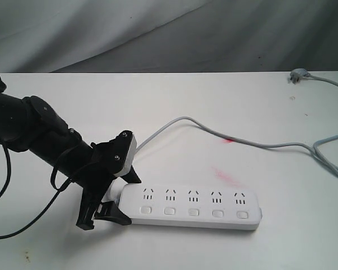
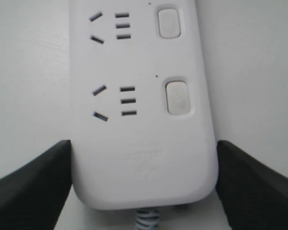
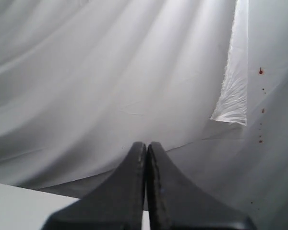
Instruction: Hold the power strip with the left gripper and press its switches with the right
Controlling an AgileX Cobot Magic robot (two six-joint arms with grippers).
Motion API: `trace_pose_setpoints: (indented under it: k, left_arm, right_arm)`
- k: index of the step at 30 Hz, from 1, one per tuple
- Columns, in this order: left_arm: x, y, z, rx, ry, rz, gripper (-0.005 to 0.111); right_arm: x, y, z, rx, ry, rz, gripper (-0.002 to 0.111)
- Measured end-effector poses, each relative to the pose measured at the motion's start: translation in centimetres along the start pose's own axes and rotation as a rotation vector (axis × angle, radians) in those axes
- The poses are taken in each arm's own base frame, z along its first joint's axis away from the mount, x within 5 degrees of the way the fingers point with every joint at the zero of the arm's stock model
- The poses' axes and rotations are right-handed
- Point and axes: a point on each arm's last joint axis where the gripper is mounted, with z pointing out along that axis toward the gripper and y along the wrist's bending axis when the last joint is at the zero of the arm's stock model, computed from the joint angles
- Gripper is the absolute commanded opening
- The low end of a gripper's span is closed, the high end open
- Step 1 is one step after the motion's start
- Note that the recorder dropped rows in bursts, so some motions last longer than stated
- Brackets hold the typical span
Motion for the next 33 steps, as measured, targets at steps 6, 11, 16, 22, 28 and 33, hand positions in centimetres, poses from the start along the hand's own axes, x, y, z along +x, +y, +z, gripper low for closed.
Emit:
trace_pose_setpoints:
  k: [6, 11, 16, 22, 28, 33]
  left_arm:
    - [0.0, 0.0, 0.0, 0.001, 0.001, 0.001, 0.000]
    - [0.0, 0.0, 0.0, 0.001, 0.002, 0.003, 0.000]
    - [0.0, 0.0, 0.0, 0.001, 0.002, 0.003, 0.000]
    - [0.0, 0.0, 0.0, 0.001, 0.002, 0.003, 0.000]
    - [0.0, 0.0, 0.0, 0.001, 0.002, 0.003, 0.000]
    - [0.0, 0.0, 0.0, 0.001, 0.002, 0.003, 0.000]
  right_arm:
    - [0.8, -1.1, -2.4, 0.108, -0.050, 0.273, 0.000]
    - [6.0, -0.8, -3.4, 0.029, 0.091, 0.470, 0.000]
    - [8.7, 0.5, -4.2, -0.092, 0.378, 0.455, 0.000]
    - [10.0, -1.1, -6.2, 0.116, 0.587, 0.259, 0.000]
    - [8.0, -2.3, -7.0, 0.236, 0.342, 0.044, 0.000]
    - [9.0, -2.7, -7.8, 0.281, 0.227, -0.009, 0.000]
